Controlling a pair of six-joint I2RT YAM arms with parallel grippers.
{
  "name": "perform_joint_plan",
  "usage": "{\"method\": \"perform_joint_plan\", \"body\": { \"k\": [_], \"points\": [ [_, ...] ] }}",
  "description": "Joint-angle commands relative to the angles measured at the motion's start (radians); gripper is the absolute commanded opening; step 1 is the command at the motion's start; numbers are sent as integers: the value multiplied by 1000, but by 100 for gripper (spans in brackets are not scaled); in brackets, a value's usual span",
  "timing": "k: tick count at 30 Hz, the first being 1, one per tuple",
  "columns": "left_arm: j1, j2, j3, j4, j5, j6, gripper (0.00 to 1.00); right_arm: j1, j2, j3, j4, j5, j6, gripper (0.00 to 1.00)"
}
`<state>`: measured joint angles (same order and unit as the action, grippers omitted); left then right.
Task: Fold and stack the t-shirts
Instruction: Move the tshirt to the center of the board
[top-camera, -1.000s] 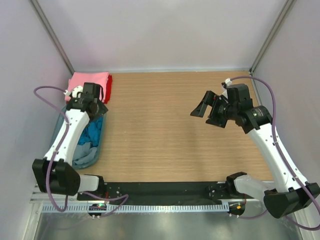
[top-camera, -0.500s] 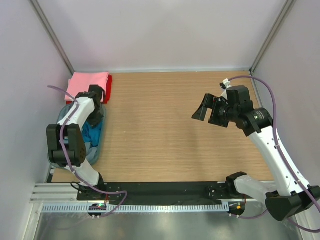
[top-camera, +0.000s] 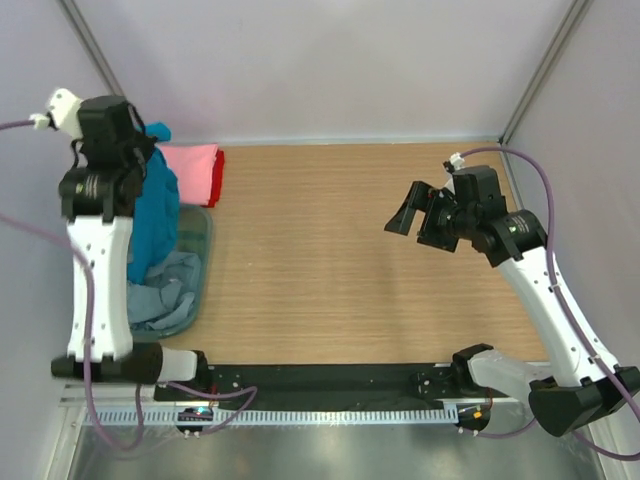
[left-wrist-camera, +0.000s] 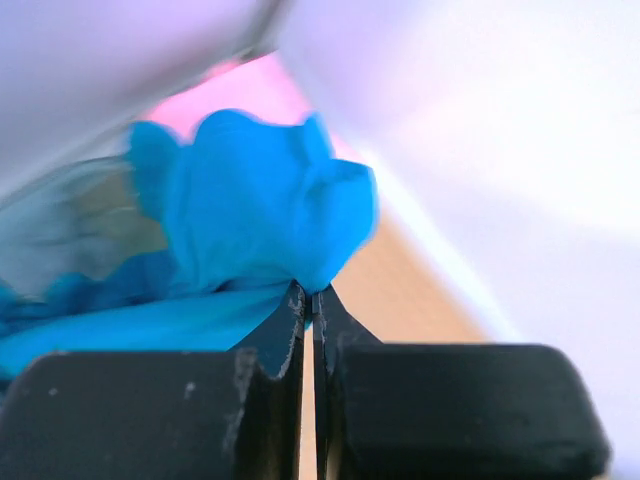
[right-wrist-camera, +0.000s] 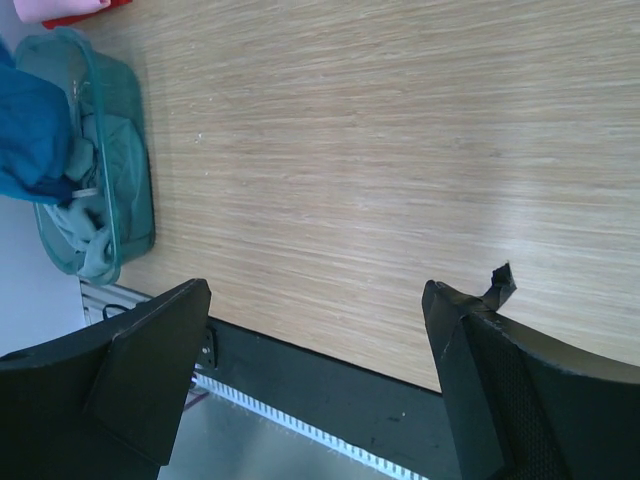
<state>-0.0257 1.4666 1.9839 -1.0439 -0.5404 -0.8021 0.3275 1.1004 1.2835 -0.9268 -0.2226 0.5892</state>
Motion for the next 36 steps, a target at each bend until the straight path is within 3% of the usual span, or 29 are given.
{"method": "perform_joint_plan", "body": {
  "k": [1, 2, 3, 5, 6, 7, 10, 11, 15, 17, 19, 24, 26, 27, 30, 31, 34, 36],
  "points": [
    [-14, -237, -167, 391, 179, -155, 0, 4, -4, 80, -29, 66, 44, 95],
    [-16, -270, -295, 518, 247, -213, 0, 2, 1, 94, -35, 78, 40, 95],
    [-19, -279, -310, 620, 334, -330, 0, 5, 21, 138, -46, 91, 37, 95],
    [-92, -172, -216, 645, 494, -364, 0, 4, 47, 196, -85, 138, 32, 95],
    [-127, -110, -42, 587, 534, -329, 0, 4, 73, 264, -99, 150, 29, 95],
    [-175, -9, 40, 558, 621, -304, 0, 4, 82, 296, -128, 166, 29, 95],
    [-357, 107, 307, 519, 642, -238, 0, 4, 76, 358, -141, 187, 20, 95],
    [-431, 157, 347, 524, 636, -235, 0, 4, 67, 353, -135, 190, 18, 95],
    [-537, 204, 426, 558, 614, -217, 0, 4, -5, 271, -116, 193, 23, 95],
    [-552, 169, 249, 559, 620, -268, 0, 4, -42, 246, -151, 203, 40, 95],
    [-557, 130, 180, 564, 641, -282, 0, 2, -65, 228, -170, 203, 41, 95],
    [-597, -11, -466, 571, 655, -287, 2, 4, -86, 229, -268, 267, 18, 95],
    [-617, -28, -618, 565, 672, -302, 9, 2, -73, 235, -331, 321, 17, 95],
    [-622, -38, -764, 561, 683, -334, 12, 4, -50, 243, -352, 336, 15, 95],
    [-637, -87, -943, 559, 689, -368, 30, 2, -17, 222, -397, 368, -2, 94],
    [-637, -122, -968, 555, 660, -367, 41, 4, -1, 208, -391, 365, -5, 94],
    [-637, -146, -958, 516, 593, -297, 56, 2, 44, 159, -336, 356, -2, 92],
    [-637, -118, -918, 519, 585, -225, 60, -11, 84, 154, -296, 387, 15, 90]
  ]
}}
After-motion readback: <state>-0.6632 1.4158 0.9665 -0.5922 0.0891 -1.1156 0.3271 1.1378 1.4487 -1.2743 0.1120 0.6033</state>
